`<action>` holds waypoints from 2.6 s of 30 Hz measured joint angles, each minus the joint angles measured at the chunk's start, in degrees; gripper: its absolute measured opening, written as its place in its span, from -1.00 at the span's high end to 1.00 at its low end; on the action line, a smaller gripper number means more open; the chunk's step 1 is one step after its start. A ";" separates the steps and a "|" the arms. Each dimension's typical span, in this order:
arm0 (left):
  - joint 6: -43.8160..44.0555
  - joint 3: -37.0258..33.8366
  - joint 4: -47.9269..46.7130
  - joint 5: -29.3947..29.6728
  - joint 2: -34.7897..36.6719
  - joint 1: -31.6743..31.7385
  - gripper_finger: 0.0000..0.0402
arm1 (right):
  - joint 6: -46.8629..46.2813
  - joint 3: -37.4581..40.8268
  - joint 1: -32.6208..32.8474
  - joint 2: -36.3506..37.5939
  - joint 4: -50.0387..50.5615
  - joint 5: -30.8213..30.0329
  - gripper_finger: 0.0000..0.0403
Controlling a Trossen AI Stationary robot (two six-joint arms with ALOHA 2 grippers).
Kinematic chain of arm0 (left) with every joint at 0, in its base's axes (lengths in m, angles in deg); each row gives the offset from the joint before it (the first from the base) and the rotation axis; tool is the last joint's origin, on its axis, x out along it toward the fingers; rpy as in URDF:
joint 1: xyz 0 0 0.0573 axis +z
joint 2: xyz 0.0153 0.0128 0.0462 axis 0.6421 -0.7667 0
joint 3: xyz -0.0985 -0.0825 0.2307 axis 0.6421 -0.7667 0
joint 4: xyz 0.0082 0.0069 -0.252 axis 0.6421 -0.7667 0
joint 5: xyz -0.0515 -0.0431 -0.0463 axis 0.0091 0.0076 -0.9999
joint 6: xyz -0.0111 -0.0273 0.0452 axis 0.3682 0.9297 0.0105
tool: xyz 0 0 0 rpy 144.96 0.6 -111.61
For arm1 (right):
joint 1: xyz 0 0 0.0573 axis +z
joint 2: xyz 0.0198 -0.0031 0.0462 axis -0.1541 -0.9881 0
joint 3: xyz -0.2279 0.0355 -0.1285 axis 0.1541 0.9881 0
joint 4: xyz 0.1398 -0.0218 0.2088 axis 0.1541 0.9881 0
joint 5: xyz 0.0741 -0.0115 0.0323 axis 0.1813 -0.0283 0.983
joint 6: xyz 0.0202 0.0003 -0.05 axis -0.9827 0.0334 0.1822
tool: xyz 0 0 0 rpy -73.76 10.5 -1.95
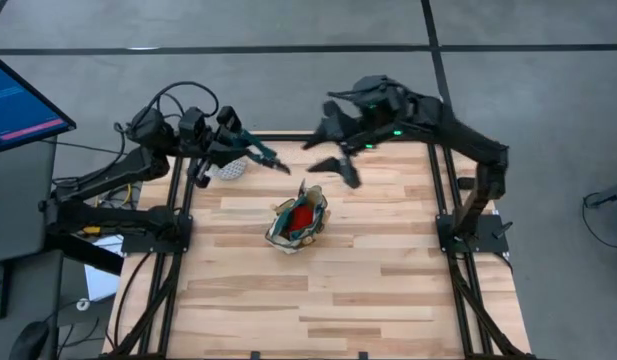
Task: Pick & Place Garden tools in Gardening bag
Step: Put the shear scissors into the gardening bag
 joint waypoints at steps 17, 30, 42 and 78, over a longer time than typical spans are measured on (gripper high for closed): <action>-8.60 0.02 -35.07 -7.33 8.39 -21.03 0.90 | -17.39 -0.03 5.37 15.68 11.42 -14.95 -0.50; -13.33 -18.80 -22.77 6.08 10.28 -26.97 0.90 | -6.70 0.15 8.26 20.45 8.97 -17.73 -0.50; -20.89 -20.09 -21.27 5.77 6.14 -26.40 0.90 | -10.72 8.10 3.14 37.62 4.73 -16.39 -0.50; -34.77 -24.35 -12.36 4.28 -3.90 -14.01 0.89 | -17.37 59.88 0.66 70.75 -34.93 -24.05 -0.50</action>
